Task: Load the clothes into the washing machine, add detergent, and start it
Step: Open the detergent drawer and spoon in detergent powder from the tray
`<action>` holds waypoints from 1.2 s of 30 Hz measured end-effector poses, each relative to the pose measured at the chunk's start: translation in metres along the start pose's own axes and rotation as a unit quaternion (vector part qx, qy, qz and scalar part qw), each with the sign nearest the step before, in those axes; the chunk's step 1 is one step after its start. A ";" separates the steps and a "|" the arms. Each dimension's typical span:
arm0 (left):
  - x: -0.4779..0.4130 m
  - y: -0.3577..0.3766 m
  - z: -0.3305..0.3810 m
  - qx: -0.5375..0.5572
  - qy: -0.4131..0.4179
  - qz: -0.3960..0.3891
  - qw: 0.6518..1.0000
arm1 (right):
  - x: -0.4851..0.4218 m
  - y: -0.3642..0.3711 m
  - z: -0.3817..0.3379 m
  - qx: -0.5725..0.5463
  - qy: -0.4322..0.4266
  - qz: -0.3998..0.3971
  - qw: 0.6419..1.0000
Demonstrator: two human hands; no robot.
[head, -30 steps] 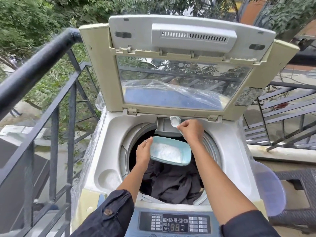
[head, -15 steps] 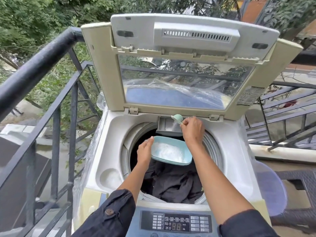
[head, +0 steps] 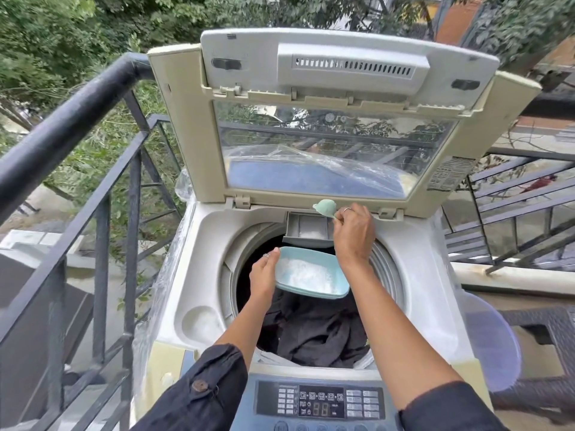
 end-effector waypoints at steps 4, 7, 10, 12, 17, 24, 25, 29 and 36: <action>0.002 0.001 0.007 -0.001 0.010 0.002 1.000 | 0.002 -0.001 0.000 -0.013 -0.015 0.016 1.000; 0.003 0.001 0.010 -0.003 0.010 0.002 1.000 | 0.003 0.005 0.003 -0.010 0.003 -0.015 1.000; 0.004 0.001 0.014 -0.010 0.015 0.003 1.000 | 0.002 0.011 0.010 -0.011 0.050 -0.062 0.997; 0.004 0.001 0.015 -0.013 0.018 0.004 1.000 | 0.000 0.013 0.013 -0.025 0.076 -0.088 0.993; 0.006 0.002 0.019 -0.030 0.021 0.013 0.999 | 0.005 0.012 0.018 -0.116 0.106 -0.174 0.972; 0.019 0.012 0.030 -0.036 0.029 0.030 0.998 | 0.026 0.021 0.032 -0.037 0.087 -0.283 0.955; 0.020 0.013 0.032 -0.039 0.034 0.033 0.998 | 0.029 0.022 0.034 -0.019 0.085 -0.287 0.954; 0.025 0.016 0.034 -0.044 0.046 0.048 0.997 | 0.039 0.023 0.046 0.023 0.088 -0.308 0.947; 0.033 0.032 0.044 -0.069 0.074 0.049 0.994 | 0.038 -0.040 0.071 -0.007 0.125 -0.026 0.992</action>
Point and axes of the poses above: each hand's wrist, its own x-axis away from the middle knuckle, its own y-axis out of the palm, z = x × y, the point moved 7 cm from there along -x, towards the middle knuckle, and after that the axes turned 11 degrees about y, right-handed, at the moved point
